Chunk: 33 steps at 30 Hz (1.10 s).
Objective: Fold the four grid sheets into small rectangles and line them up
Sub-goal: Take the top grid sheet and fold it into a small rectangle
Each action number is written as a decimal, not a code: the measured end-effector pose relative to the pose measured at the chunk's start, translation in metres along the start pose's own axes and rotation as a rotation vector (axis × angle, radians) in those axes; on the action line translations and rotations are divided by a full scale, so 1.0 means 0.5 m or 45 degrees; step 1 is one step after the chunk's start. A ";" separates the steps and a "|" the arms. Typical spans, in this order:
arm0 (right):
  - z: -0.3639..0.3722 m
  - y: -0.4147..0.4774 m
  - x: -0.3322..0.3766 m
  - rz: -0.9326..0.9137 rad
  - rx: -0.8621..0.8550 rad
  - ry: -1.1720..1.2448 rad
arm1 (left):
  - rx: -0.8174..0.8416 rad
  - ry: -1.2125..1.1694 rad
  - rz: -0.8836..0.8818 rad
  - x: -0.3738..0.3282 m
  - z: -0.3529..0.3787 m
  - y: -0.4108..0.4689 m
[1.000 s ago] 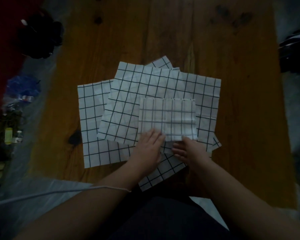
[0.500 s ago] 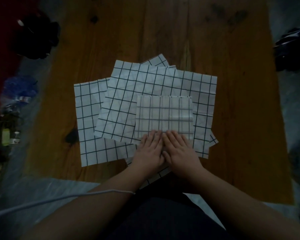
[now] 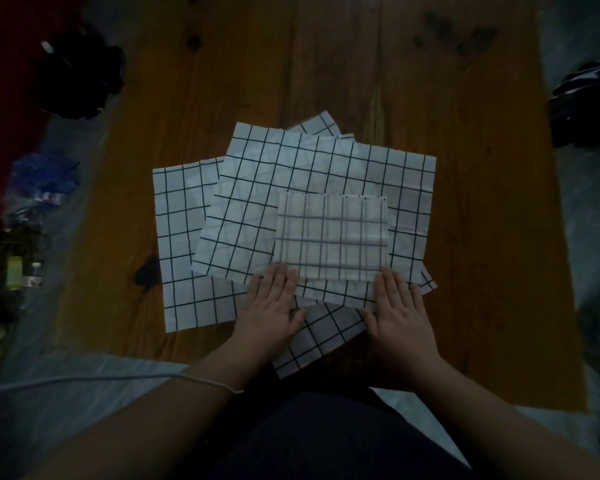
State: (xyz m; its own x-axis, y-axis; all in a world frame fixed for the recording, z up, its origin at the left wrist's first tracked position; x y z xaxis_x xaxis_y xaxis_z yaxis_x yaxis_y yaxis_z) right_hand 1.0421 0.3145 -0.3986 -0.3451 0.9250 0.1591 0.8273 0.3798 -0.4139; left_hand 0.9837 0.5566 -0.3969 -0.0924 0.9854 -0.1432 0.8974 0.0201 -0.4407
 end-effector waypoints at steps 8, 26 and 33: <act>-0.003 0.028 0.094 -0.324 -0.001 -0.001 | 0.065 -0.003 0.163 -0.098 -0.005 0.035; -0.080 0.036 0.019 -0.090 -0.177 0.181 | -0.266 -0.557 -0.112 0.003 -0.060 0.031; -0.172 0.201 0.076 -0.109 -0.303 0.361 | -0.276 -0.920 -0.593 0.034 -0.109 0.127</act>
State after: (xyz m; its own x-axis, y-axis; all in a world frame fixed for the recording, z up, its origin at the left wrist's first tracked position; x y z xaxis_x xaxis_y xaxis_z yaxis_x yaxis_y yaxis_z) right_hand 1.1502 0.3887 -0.3568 -0.3088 0.8433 0.4398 0.8921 0.4172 -0.1737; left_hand 1.0625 0.5839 -0.3792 -0.6526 0.5230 -0.5482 0.7561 0.4962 -0.4267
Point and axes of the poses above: each hand's wrist, its own y-axis towards the middle knuckle, its own z-axis out of the palm, x = y × z, the point moved 2 cm from there along y, towards the middle knuckle, and after that the axes turned 4 degrees about -x, right-handed, at the moved point
